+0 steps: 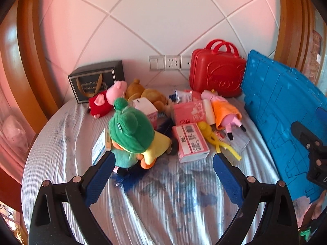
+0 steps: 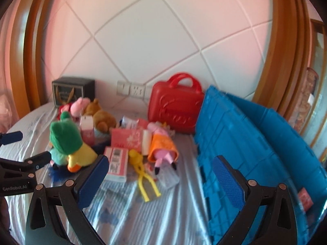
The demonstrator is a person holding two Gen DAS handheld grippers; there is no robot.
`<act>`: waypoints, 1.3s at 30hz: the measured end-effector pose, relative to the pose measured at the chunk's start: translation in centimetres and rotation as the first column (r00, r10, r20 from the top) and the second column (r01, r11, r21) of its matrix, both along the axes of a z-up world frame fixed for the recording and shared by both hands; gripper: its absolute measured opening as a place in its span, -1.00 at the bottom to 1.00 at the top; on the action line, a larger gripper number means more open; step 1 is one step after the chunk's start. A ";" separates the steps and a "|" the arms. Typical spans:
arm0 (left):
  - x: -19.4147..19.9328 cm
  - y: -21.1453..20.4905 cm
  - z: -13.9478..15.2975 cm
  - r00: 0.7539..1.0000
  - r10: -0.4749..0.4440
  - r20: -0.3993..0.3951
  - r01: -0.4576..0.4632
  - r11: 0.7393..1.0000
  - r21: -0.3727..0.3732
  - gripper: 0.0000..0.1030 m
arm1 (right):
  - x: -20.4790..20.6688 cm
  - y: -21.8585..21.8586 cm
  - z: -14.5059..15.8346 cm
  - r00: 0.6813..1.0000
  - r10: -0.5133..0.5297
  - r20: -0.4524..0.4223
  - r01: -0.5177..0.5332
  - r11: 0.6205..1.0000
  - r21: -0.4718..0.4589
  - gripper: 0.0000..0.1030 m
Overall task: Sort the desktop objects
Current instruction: 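Withdraw both grippers from the crate back toward the pile, then reach the right gripper to the clear plastic box while the left reaches the pink tissue pack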
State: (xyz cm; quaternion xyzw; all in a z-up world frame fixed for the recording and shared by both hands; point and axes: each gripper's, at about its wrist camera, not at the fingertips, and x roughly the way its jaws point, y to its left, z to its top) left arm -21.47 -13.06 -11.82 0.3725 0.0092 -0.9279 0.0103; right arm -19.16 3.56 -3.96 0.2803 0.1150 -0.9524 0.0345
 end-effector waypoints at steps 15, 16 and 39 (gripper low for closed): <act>-9.5 5.2 -7.9 0.973 -0.092 0.212 0.087 0.996 0.030 0.89 | -8.7 3.9 -9.6 0.963 -0.004 0.270 0.012 1.000 -0.027 1.00; -10.3 5.3 -8.7 0.969 -0.094 0.230 0.089 0.996 0.030 0.89 | -9.6 4.2 -10.8 0.955 -0.005 0.297 0.014 1.000 -0.028 1.00; -23.6 8.8 -19.5 0.918 -0.049 0.392 0.079 0.995 -0.061 0.92 | -22.7 8.0 -24.3 0.846 -0.050 0.531 0.108 0.991 -0.078 1.00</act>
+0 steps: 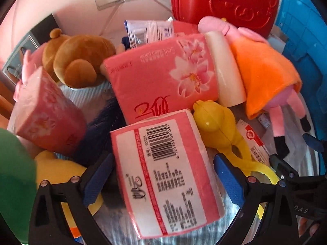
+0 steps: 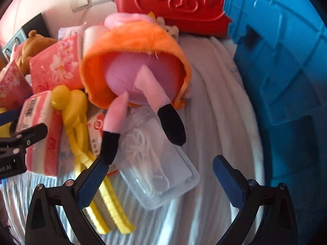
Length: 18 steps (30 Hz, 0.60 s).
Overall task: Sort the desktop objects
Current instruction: 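Reach the right gripper to the clear plastic box while the left reaches the pink tissue pack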
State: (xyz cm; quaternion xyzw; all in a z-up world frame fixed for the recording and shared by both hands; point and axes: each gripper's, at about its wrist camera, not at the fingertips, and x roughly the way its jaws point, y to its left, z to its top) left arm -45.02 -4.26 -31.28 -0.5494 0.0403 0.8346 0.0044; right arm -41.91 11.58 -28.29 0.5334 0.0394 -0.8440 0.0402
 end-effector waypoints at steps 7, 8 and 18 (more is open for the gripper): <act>-1.1 0.5 -2.7 1.000 0.001 0.027 0.001 0.998 -0.069 0.97 | -0.4 0.9 -0.7 1.000 -0.017 0.015 0.018 0.998 -0.067 1.00; -1.1 0.7 -3.0 1.000 -0.004 0.030 0.006 0.997 -0.082 0.97 | -0.4 1.0 -0.7 1.000 -0.018 0.017 0.020 0.997 -0.074 1.00; 0.1 1.2 -3.7 0.999 -0.045 0.007 0.045 0.997 -0.070 0.97 | -0.1 1.0 -0.6 0.999 -0.034 0.009 0.035 0.997 -0.073 1.00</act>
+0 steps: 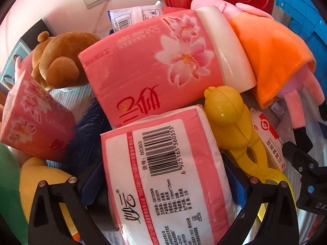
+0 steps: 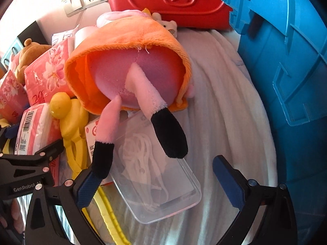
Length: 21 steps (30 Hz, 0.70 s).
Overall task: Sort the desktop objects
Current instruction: 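Reach the right gripper to the clear plastic box while the left reaches the pink tissue pack, then grasp the clear plastic box with the right gripper while the left grasps the pink tissue pack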
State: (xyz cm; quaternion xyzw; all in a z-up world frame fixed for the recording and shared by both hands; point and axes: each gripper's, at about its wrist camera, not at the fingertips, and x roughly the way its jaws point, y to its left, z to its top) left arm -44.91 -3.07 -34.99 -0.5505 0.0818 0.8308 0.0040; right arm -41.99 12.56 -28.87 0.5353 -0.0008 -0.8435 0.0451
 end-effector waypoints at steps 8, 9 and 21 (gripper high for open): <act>1.8 0.2 -0.3 0.998 -0.053 0.026 0.052 0.999 0.013 0.96 | 2.0 0.3 0.2 0.999 -0.012 0.044 0.012 1.000 -0.016 0.99; 2.4 0.3 -0.4 0.997 -0.063 0.037 0.062 0.998 0.028 0.95 | 2.3 0.4 0.2 0.999 -0.009 0.051 0.010 1.000 -0.016 0.96; 9.1 -0.1 -2.1 0.988 -0.097 0.116 0.079 0.986 0.149 0.79 | 8.2 -0.2 -1.1 0.992 0.012 0.127 -0.020 0.998 0.065 1.00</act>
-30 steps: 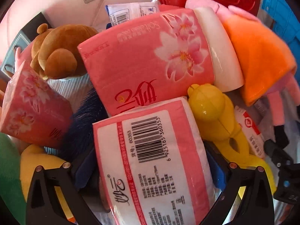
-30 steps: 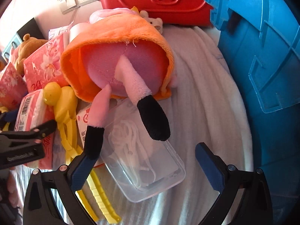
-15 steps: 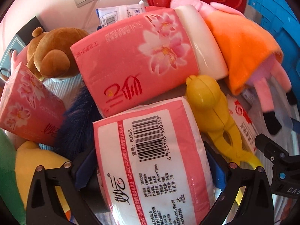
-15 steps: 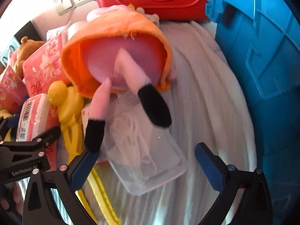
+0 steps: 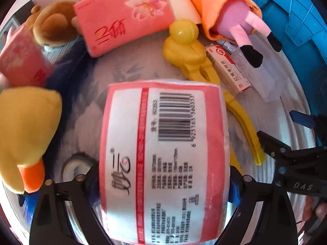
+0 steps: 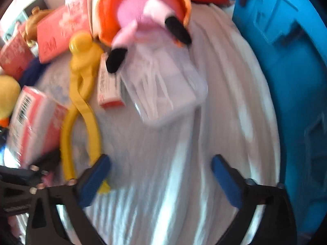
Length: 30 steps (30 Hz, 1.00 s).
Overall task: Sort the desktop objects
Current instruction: 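Grasp the clear plastic box with the right gripper while the left grasps the pink tissue pack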
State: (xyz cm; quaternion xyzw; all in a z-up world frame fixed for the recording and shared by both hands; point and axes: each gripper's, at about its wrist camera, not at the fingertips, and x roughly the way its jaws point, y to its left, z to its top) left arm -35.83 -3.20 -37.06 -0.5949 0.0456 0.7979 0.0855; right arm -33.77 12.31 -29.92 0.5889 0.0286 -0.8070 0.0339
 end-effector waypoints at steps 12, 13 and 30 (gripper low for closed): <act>0.4 0.7 -0.3 1.000 0.018 -0.011 -0.018 1.000 0.000 0.76 | 0.7 0.2 0.2 1.000 -0.023 -0.016 0.024 1.000 0.016 0.89; 0.3 0.4 -0.2 0.999 0.032 -0.008 -0.032 0.999 0.027 0.77 | 0.8 0.2 0.8 0.999 -0.025 -0.036 0.026 0.999 0.028 0.76; -0.4 3.1 0.9 0.995 0.061 -0.079 -0.058 0.997 0.040 0.76 | 0.3 -2.1 2.5 0.988 0.075 -0.138 -0.069 0.997 0.044 0.34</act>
